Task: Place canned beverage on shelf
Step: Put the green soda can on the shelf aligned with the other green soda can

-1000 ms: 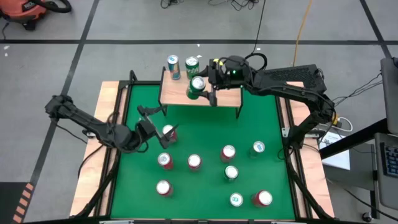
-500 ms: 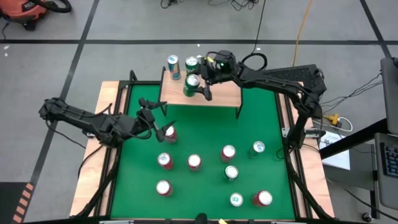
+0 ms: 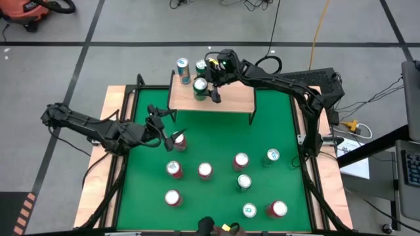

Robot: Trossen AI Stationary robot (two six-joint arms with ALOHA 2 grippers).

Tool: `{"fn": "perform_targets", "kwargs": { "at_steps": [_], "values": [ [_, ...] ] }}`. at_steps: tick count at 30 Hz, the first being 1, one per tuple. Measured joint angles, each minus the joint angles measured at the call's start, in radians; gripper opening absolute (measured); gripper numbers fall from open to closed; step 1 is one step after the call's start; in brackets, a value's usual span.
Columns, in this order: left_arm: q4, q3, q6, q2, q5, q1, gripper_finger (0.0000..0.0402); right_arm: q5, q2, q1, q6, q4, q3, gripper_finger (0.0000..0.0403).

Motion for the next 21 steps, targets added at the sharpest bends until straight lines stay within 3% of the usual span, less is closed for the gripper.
{"fn": "perform_targets", "kwargs": {
  "at_steps": [21],
  "values": [
    [-0.016, -0.001, 0.0, 0.0, 0.0, -0.005, 0.0393, 0.025, 0.011, -0.01, 0.014, -0.04, 0.001, 0.0313]
  ]
}}
